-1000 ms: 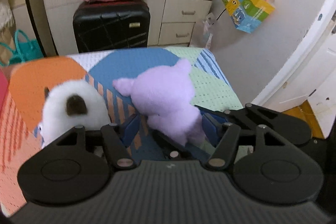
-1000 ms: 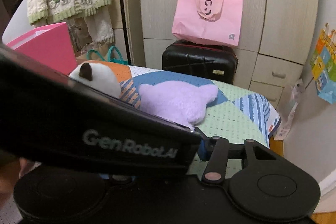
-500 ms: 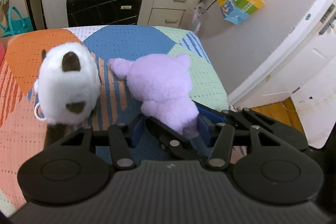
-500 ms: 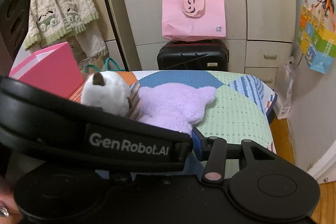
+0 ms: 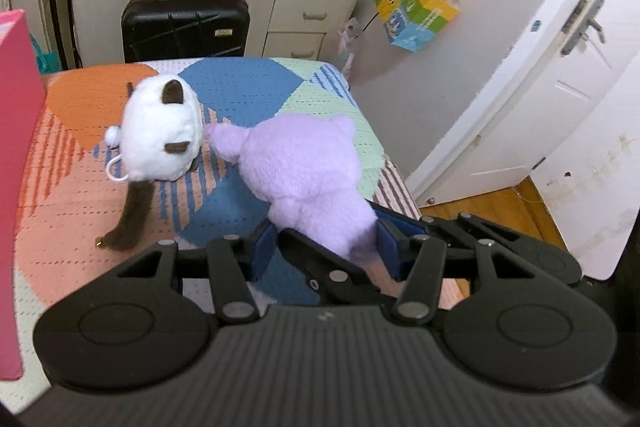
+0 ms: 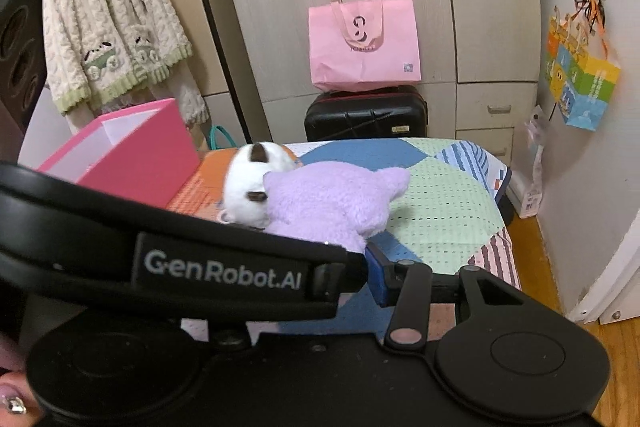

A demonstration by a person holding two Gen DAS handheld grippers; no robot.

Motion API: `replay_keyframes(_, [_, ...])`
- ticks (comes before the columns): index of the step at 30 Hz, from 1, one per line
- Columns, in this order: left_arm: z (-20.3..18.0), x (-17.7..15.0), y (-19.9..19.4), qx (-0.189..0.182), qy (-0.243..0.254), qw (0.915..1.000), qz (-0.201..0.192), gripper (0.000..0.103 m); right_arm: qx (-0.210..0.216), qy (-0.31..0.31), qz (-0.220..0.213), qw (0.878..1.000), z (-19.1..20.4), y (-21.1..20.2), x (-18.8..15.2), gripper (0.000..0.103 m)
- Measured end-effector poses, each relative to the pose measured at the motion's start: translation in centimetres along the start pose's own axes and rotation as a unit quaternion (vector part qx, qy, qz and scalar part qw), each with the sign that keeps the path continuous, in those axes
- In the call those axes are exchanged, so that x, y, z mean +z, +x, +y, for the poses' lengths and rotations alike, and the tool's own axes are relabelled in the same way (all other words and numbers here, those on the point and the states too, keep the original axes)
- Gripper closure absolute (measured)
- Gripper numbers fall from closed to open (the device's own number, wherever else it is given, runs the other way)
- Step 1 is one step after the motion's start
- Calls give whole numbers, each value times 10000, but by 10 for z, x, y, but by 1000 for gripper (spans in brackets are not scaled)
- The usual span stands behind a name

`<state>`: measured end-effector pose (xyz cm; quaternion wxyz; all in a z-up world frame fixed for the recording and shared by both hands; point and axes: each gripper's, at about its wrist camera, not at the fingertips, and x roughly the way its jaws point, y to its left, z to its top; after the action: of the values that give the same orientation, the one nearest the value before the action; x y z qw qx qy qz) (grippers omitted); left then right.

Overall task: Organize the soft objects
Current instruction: 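Carry the purple plush into the pink box and release it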

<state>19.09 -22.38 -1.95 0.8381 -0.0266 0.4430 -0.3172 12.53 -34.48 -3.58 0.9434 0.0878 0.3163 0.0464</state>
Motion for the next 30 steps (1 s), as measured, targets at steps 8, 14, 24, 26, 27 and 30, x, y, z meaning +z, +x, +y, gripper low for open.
replay_keyframes(8, [-3,-26,-56,-39,168,9996,-227,50,84,-204,-108,9997,38,-41,-7,50])
replay_keyframes(14, [0,-44,-104,-40,349,9981,-508,50,243,-349,-232,9988,67,-70,-8,50])
replay_keyframes(24, [21,-60,-170,78,357,9951,-917,50,566,-816,-393,9943,119,-98,-1,50])
replay_keyframes(26, [29,-61,-181,124,312,9945,-996,50,647,-890,-392,9932,131,-98,3,50])
replay_keyframes(27, [34,-62,-187,147,265,9942,-1036,50,674,-952,-389,9924,139,-98,6,50])
replay_keyframes(30, [49,-62,-203,243,185,9926,-1177,51,802,-1141,-419,9893,158,-97,12,50])
